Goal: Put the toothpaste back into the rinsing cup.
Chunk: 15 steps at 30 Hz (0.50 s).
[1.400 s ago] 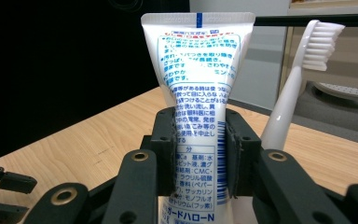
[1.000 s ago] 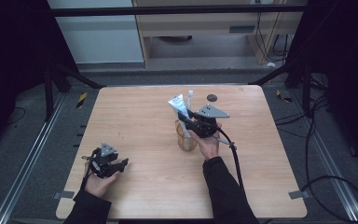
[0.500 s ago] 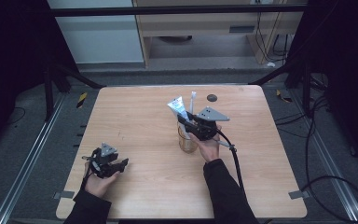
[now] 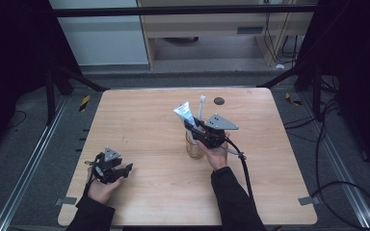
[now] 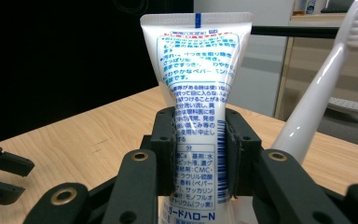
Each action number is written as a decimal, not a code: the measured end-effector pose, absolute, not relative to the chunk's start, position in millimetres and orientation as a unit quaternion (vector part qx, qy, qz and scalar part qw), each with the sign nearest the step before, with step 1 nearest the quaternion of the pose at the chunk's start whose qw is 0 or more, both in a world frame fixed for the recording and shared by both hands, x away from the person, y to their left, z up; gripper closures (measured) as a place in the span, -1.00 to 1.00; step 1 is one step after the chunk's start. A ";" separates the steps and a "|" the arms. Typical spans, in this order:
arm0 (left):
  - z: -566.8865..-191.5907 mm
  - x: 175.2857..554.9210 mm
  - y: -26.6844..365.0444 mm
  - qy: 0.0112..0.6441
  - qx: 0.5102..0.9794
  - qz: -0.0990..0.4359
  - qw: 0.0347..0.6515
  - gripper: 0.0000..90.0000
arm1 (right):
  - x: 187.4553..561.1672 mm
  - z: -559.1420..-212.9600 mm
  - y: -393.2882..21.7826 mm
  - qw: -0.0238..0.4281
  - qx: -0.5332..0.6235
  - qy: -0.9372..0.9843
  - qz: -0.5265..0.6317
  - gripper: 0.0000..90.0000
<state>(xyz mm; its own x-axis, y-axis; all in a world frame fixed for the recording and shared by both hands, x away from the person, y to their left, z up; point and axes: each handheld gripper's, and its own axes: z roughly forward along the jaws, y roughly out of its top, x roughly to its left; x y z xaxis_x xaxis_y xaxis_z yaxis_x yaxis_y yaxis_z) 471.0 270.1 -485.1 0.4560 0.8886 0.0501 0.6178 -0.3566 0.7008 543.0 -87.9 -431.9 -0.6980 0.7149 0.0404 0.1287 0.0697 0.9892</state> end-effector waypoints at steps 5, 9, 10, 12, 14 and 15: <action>-485.2 471.1 270.0 0.475 0.794 0.217 0.311 0.07 | 542.3 -429.7 -87.9 0.241 0.303 0.698 0.602 0.51; -485.2 471.0 269.9 0.475 0.794 0.217 0.311 0.07 | 542.1 -426.3 -87.2 0.240 0.307 0.706 0.591 0.49; -485.2 471.1 270.0 0.475 0.794 0.217 0.311 0.07 | 542.3 -425.3 -87.4 0.237 0.308 0.709 0.589 0.48; -485.1 471.1 270.1 0.475 0.794 0.217 0.311 0.07 | 542.3 -423.2 -87.8 0.232 0.313 0.711 0.585 0.47; -485.1 471.0 270.2 0.474 0.794 0.217 0.311 0.07 | 542.0 -421.0 -88.9 0.231 0.317 0.714 0.580 0.46; -485.1 471.0 270.1 0.475 0.794 0.217 0.311 0.07 | 541.5 -420.0 -89.6 0.230 0.319 0.715 0.578 0.46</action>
<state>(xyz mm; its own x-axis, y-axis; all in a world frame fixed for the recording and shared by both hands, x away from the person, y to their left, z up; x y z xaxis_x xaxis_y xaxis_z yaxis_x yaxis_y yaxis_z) 471.0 270.1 -485.1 0.4553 0.8890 0.0494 0.6186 -0.3558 0.7006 541.5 -89.6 -420.0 -0.6907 0.7220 0.0392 0.1898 0.1287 0.9733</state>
